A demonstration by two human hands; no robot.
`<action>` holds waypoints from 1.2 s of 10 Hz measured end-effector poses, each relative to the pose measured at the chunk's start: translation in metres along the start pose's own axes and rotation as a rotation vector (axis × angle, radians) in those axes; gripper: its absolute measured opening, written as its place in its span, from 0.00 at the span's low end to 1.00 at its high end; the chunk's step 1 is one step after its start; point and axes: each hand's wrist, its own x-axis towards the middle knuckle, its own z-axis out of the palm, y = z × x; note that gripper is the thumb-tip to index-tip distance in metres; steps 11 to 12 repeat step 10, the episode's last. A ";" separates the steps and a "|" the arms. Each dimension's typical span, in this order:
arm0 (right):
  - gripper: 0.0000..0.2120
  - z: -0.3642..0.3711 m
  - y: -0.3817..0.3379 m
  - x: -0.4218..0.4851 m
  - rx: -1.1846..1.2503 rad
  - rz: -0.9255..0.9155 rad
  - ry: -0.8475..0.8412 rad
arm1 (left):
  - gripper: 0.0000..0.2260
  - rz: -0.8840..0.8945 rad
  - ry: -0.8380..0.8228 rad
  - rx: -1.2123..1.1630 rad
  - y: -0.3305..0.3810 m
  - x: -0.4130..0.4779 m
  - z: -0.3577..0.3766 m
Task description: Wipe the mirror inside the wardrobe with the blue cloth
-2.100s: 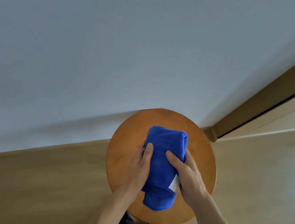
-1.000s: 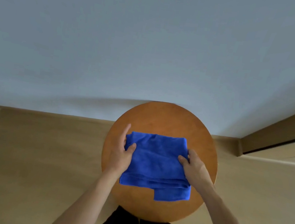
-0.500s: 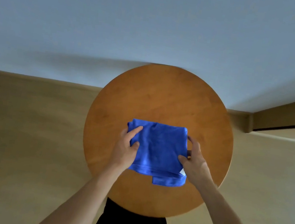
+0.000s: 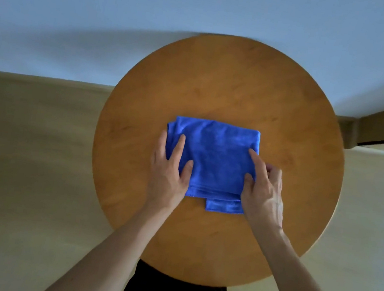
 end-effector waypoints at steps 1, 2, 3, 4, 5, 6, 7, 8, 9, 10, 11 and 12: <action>0.27 0.002 0.002 -0.010 -0.050 -0.041 0.026 | 0.30 0.030 0.004 0.061 -0.002 -0.013 0.005; 0.34 0.003 0.007 -0.016 -0.075 -0.047 -0.008 | 0.33 0.083 -0.061 0.103 -0.005 -0.025 0.007; 0.35 0.005 0.006 -0.012 -0.127 -0.067 -0.027 | 0.34 0.048 -0.152 0.147 -0.007 -0.022 0.008; 0.32 0.005 -0.003 0.003 -0.159 -0.065 -0.015 | 0.32 0.035 -0.176 0.233 -0.003 -0.010 0.007; 0.30 0.002 -0.008 0.017 -0.145 -0.059 -0.014 | 0.29 -0.013 -0.179 0.274 0.001 0.000 0.005; 0.30 0.001 -0.012 0.021 -0.128 -0.055 0.004 | 0.28 -0.062 -0.213 0.279 0.003 0.002 0.006; 0.30 0.000 -0.011 0.014 -0.155 -0.050 -0.004 | 0.30 -0.085 -0.250 0.324 0.005 -0.001 0.005; 0.30 -0.006 -0.006 0.000 -0.152 -0.055 -0.003 | 0.30 -0.065 -0.241 0.279 0.004 -0.010 -0.002; 0.28 -0.017 -0.004 -0.022 -0.085 -0.046 0.003 | 0.30 -0.036 -0.231 0.190 0.006 -0.023 -0.018; 0.26 -0.032 -0.012 -0.047 -0.079 -0.059 -0.020 | 0.30 0.004 -0.232 0.156 0.014 -0.037 -0.038; 0.26 -0.032 -0.012 -0.047 -0.079 -0.059 -0.020 | 0.30 0.004 -0.232 0.156 0.014 -0.037 -0.038; 0.26 -0.032 -0.012 -0.047 -0.079 -0.059 -0.020 | 0.30 0.004 -0.232 0.156 0.014 -0.037 -0.038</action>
